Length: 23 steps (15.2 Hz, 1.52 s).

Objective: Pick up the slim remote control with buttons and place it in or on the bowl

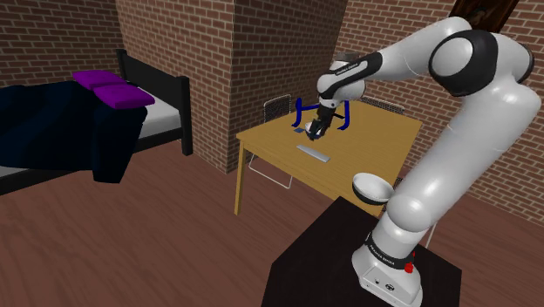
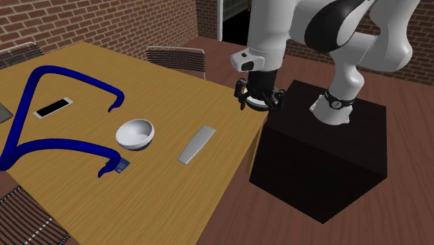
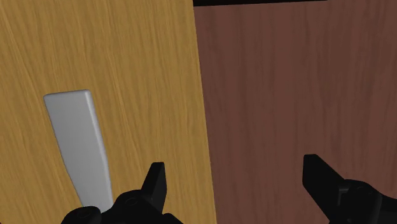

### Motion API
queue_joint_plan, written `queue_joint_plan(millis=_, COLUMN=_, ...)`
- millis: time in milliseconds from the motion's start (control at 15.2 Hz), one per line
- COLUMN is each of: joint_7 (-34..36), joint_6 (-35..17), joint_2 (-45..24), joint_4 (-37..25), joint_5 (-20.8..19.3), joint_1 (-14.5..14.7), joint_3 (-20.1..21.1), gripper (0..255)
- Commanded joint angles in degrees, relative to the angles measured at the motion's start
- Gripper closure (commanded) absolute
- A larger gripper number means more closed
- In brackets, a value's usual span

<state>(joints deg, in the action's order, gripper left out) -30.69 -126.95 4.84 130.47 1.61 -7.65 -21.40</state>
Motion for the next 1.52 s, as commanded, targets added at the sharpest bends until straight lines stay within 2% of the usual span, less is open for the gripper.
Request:
queue_joint_plan(millis=0, joint_7=-2.8, joint_6=-2.0, joint_2=-4.7, joint_4=-2.2, joint_5=1.8, joint_1=-0.3, joint_3=-0.9, gripper=0)
queue_joint_plan(millis=264, joint_7=-8.5, joint_6=-4.2, joint_2=-13.7, joint_4=-7.8, joint_5=5.6, joint_1=-2.1, joint_3=-1.8, gripper=0)
queue_joint_plan(millis=594, joint_7=-14.6, joint_6=-5.3, joint_2=-24.9, joint_4=-16.5, joint_5=10.2, joint_1=-5.8, joint_3=-1.3, gripper=0)
queue_joint_plan(millis=1188, joint_7=-20.9, joint_6=-3.4, joint_2=-45.0, joint_4=-37.4, joint_5=14.6, joint_1=-14.0, joint_3=1.3, gripper=0)
queue_joint_plan(millis=1452, joint_7=-21.4, joint_6=-4.6, joint_2=-47.5, joint_4=-38.6, joint_5=15.1, joint_1=-14.7, joint_3=1.9, gripper=0)
